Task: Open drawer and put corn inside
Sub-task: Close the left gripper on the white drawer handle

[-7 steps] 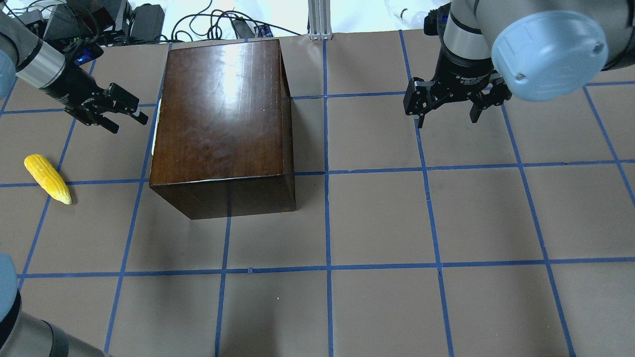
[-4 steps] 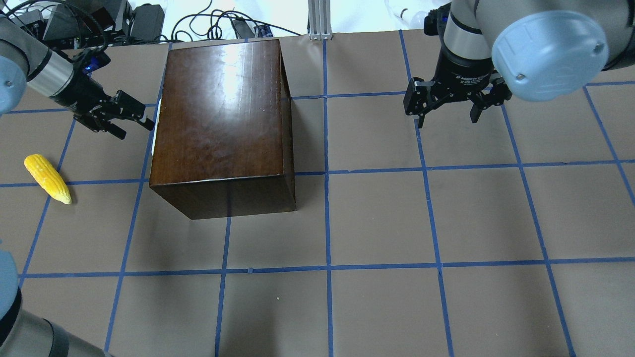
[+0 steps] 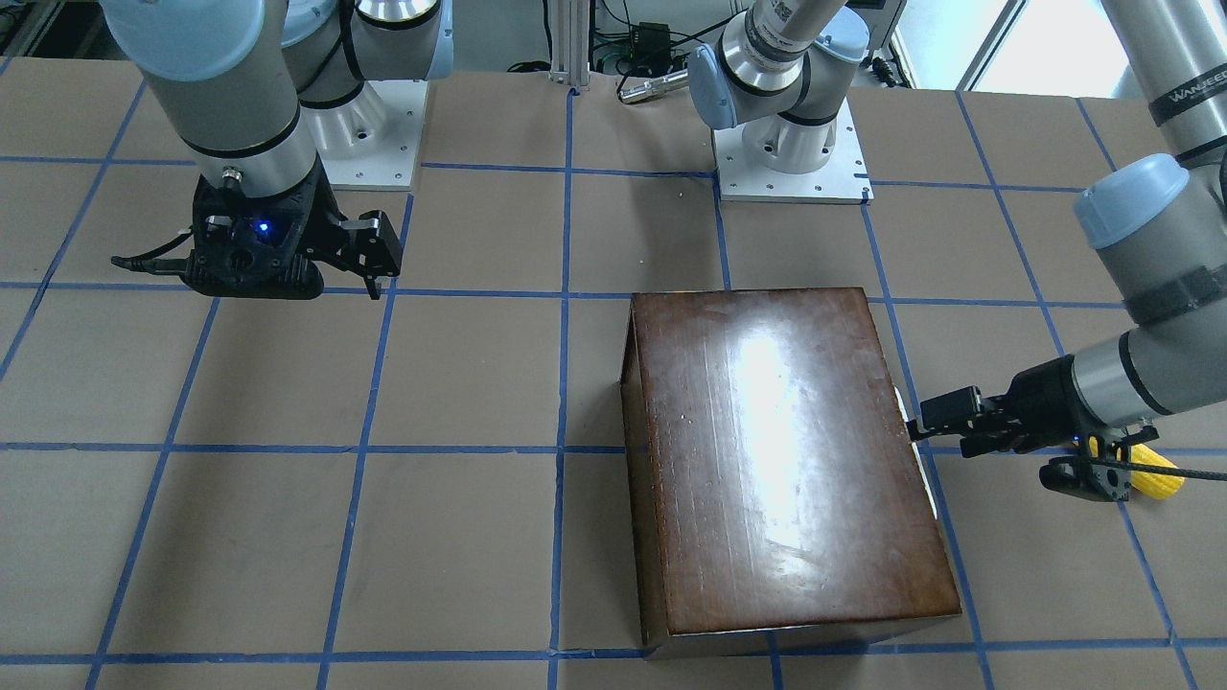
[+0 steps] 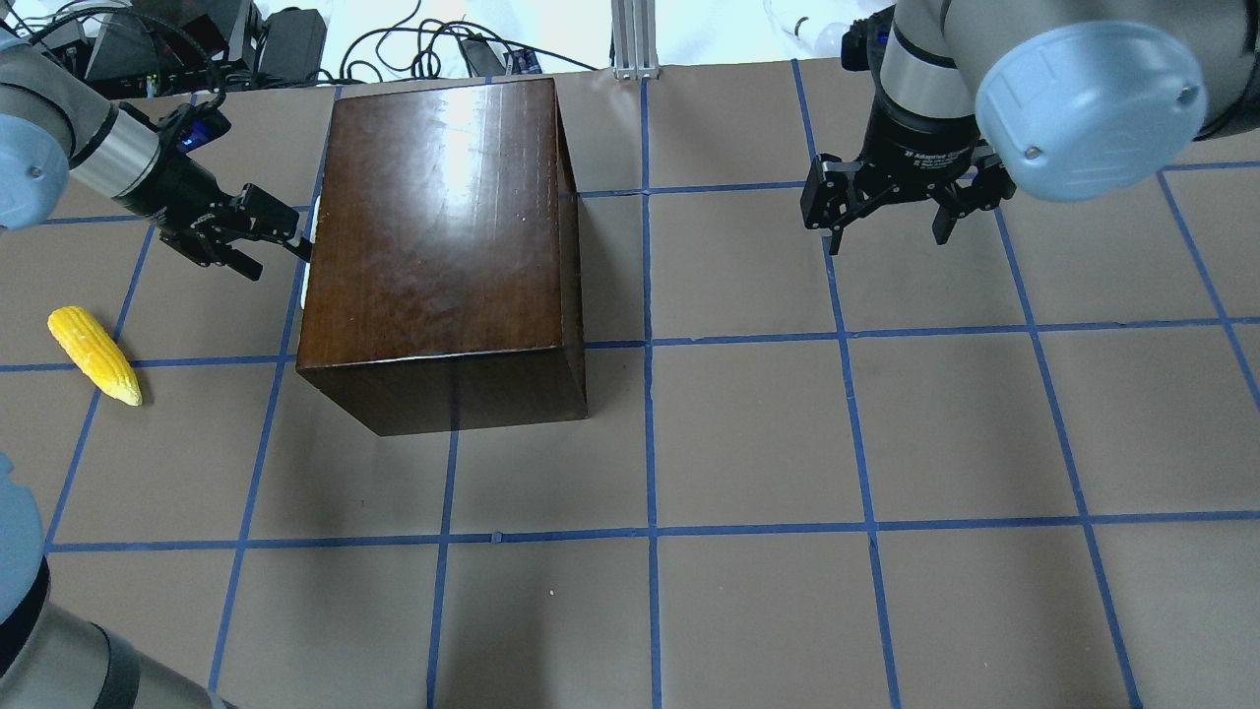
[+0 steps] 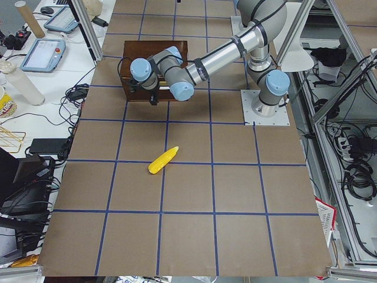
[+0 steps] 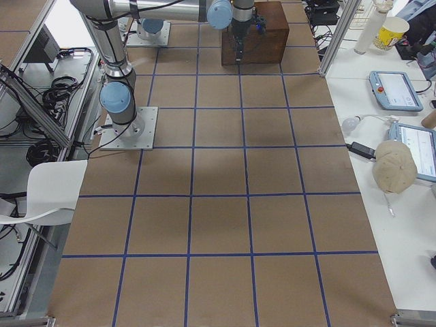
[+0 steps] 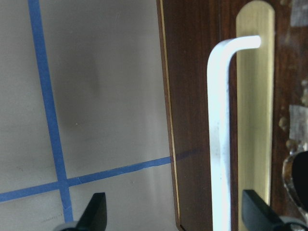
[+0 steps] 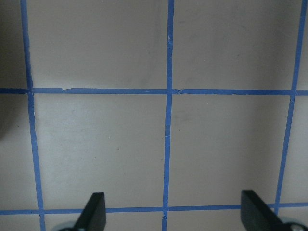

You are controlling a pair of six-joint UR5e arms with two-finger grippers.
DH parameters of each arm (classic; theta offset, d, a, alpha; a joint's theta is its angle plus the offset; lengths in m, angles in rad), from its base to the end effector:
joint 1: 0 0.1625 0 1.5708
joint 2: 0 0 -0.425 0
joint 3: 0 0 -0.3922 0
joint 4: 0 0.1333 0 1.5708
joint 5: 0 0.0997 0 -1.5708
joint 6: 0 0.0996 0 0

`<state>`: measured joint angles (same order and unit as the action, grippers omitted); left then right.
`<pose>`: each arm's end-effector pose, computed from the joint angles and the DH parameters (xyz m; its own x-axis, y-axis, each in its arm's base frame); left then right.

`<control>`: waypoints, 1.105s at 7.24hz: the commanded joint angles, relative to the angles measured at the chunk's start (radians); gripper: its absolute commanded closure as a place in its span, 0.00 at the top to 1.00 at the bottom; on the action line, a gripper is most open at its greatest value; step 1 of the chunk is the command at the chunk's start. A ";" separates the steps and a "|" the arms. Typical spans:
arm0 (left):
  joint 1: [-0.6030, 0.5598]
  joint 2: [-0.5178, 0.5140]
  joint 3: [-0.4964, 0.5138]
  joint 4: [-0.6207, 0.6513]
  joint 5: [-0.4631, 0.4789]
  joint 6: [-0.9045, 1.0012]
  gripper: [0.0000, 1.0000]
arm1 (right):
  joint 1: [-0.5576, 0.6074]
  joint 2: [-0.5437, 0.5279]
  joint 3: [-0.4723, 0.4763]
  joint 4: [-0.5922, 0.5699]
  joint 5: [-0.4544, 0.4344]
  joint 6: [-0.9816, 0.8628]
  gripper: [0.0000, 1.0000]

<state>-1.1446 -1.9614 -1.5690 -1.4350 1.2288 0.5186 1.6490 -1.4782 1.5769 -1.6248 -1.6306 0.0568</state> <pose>0.0953 -0.6132 0.2910 -0.9133 0.0323 0.4061 0.0604 0.9966 0.0565 0.1680 -0.5132 0.4433 -0.9978 -0.0240 0.0622 -0.0214 0.9989 0.0412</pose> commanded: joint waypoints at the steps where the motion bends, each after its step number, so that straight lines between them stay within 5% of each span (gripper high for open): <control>1: -0.001 -0.013 0.000 0.005 -0.006 -0.002 1.00 | 0.000 -0.001 0.000 0.000 0.000 0.000 1.00; 8: -0.003 -0.042 -0.003 0.010 -0.011 0.000 1.00 | 0.000 -0.001 0.000 -0.001 0.000 0.000 1.00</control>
<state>-1.1473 -1.9989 -1.5708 -1.4251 1.2182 0.5179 1.6490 -1.4783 1.5769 -1.6256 -1.6307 0.0568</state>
